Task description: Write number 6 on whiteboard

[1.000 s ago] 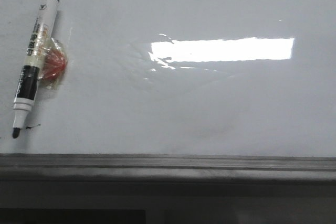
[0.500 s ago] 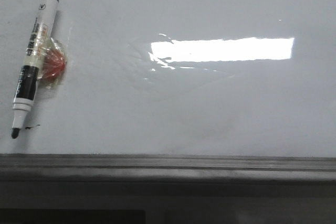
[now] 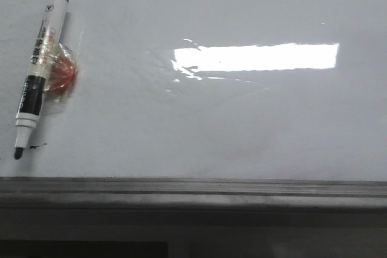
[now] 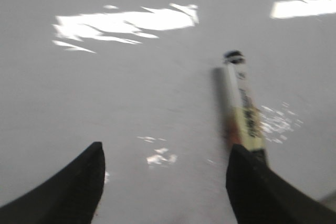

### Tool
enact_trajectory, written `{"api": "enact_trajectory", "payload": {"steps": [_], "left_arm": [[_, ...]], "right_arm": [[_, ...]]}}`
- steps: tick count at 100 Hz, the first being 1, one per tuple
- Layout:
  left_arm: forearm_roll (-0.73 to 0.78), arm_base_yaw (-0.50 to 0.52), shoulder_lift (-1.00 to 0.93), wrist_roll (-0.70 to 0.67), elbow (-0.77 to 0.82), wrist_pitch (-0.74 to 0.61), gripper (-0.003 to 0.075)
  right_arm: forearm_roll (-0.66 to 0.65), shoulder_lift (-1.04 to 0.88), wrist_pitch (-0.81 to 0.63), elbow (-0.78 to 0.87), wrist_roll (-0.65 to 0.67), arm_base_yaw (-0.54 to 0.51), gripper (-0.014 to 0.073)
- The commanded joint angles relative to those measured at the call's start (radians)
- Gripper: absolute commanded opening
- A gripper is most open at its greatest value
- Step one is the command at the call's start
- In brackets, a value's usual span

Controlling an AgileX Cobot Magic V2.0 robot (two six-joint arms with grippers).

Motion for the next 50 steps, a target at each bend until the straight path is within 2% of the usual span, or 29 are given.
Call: {"api": "enact_trajectory", "payload": {"steps": [1, 10, 17, 35, 50], "left_arm": [[-0.023, -0.129, 0.083, 0.005, -0.045, -0.092, 0.0463], [-0.05, -0.236, 0.159, 0.005, -0.057, -0.147, 0.0463], [-0.06, -0.28, 0.221, 0.005, -0.065, -0.193, 0.0463], [-0.199, -0.278, 0.356, 0.005, -0.071, -0.301, 0.0463], [-0.214, -0.278, 0.43, -0.002, -0.071, -0.316, 0.0463]], "right_arm": [[0.008, 0.017, -0.085, -0.032, -0.008, 0.0, -0.0065], [0.008, 0.017, -0.085, -0.032, -0.008, 0.0, -0.0065], [0.008, 0.017, -0.085, -0.032, -0.008, 0.0, -0.0065], [0.008, 0.017, -0.085, -0.032, -0.008, 0.0, -0.0065], [0.008, 0.017, -0.085, -0.032, -0.008, 0.0, -0.0065]]}}
